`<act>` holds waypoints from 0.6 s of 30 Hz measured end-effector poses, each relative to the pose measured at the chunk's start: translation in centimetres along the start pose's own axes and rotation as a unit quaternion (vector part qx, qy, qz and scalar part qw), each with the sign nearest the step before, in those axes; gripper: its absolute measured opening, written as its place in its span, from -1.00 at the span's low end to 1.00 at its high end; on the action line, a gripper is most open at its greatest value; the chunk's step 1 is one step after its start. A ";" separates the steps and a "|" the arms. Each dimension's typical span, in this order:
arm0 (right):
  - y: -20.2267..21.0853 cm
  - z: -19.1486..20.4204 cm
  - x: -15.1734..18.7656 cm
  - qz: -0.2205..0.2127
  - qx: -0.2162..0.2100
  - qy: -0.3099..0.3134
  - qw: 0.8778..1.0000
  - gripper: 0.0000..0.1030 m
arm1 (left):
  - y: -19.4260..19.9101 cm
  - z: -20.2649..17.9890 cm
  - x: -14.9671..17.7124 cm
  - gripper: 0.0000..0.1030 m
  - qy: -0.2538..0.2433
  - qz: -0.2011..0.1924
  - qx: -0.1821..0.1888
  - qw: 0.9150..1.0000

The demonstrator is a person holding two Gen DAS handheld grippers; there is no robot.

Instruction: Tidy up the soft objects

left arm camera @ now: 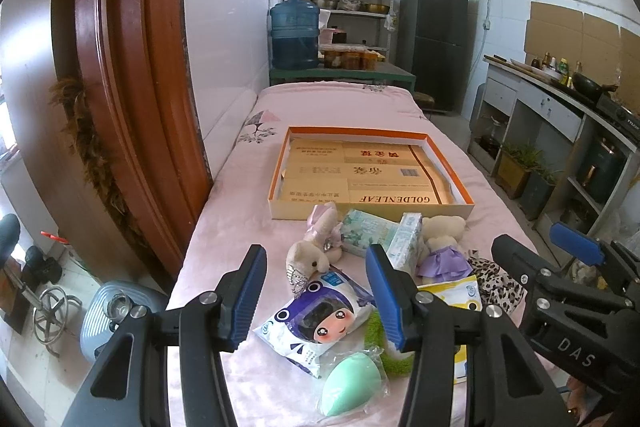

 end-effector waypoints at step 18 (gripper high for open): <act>0.0 0.2 0.1 0.001 0.000 0.000 1.000 0.55 | -0.2 0.4 0.2 0.01 0.003 -0.002 -0.002 1.000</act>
Point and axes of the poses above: each gripper's, at about its wrist camera, not at the fingertips, and y roughly against the way its jaws point, z to its left, x to its underside, the point moved 6 cm from there along -y, roughly the way its jaws point, and after that the axes turned 2 degrees about y, right-handed, at the moved point
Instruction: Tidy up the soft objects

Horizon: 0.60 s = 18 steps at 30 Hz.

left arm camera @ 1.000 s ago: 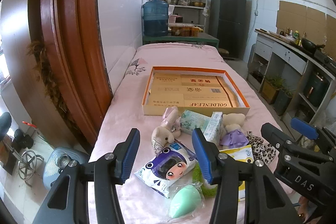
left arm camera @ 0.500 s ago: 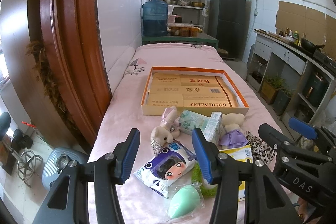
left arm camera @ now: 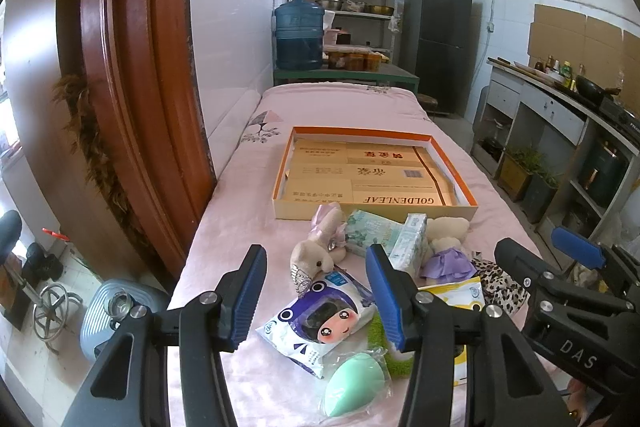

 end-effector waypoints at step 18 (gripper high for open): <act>-0.4 0.2 0.4 0.008 -0.006 0.000 1.000 0.55 | -0.2 0.3 0.1 0.01 0.002 0.003 -0.002 1.000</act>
Point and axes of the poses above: each gripper's, at about its wrist camera, not at the fingertips, and y roughly against the way its jaws point, z to its left, x to its underside, the point moved 6 cm from there along -y, roughly the way its jaws point, and after that the axes turned 2 degrees about y, right-handed, at the moved point
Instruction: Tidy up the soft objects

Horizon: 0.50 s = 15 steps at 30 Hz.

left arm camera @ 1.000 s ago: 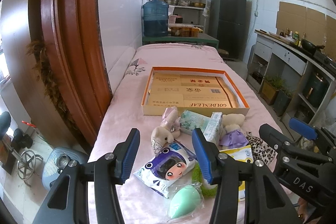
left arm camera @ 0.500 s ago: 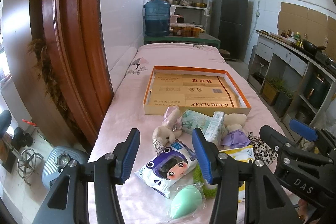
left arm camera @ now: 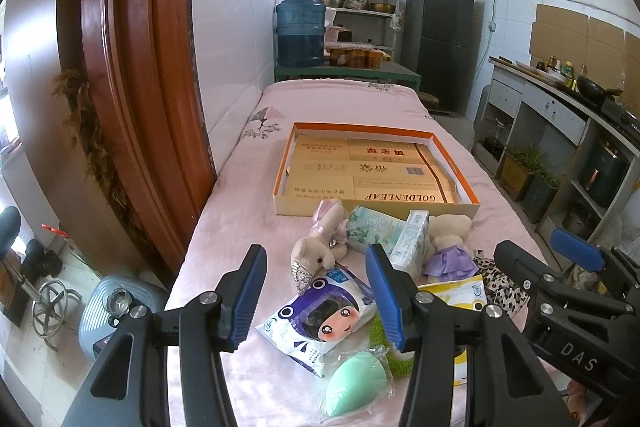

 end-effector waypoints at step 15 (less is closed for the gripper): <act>-0.2 0.0 0.1 0.002 -0.001 0.000 1.000 0.55 | -0.2 -0.1 0.4 0.01 0.001 0.003 -0.001 1.000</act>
Point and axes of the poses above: each gripper's, at about its wrist camera, not at the fingertips, and y roughly against the way its jaws point, z to its left, x to its underside, the point moved 6 cm from there along -y, roughly the way its jaws point, and after that the axes turned 2 degrees about y, right-handed, at the moved point
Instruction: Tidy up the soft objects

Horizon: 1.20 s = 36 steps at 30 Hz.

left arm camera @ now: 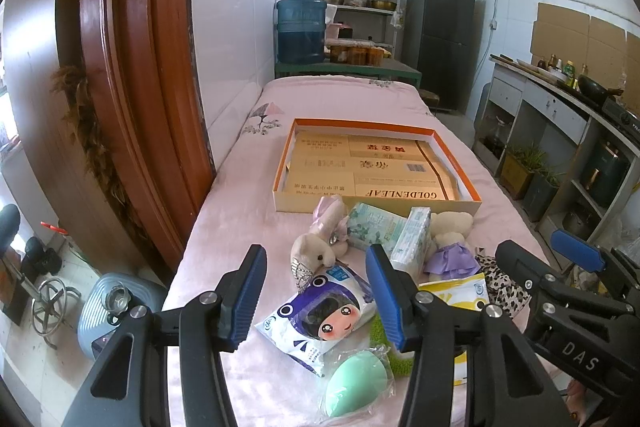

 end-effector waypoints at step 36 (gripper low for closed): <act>-3.2 -2.9 3.2 0.043 -0.019 -0.026 0.999 0.55 | -2.3 -1.4 9.7 0.01 -0.077 0.056 0.182 0.979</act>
Point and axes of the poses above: each gripper's, at about its wrist camera, not at the fingertips, and y roughly against the way its jaws point, z to its left, x to its underside, the point moved 6 cm from there along -y, roughly the way its jaws point, and after that the axes turned 2 degrees about y, right-handed, at the moved point
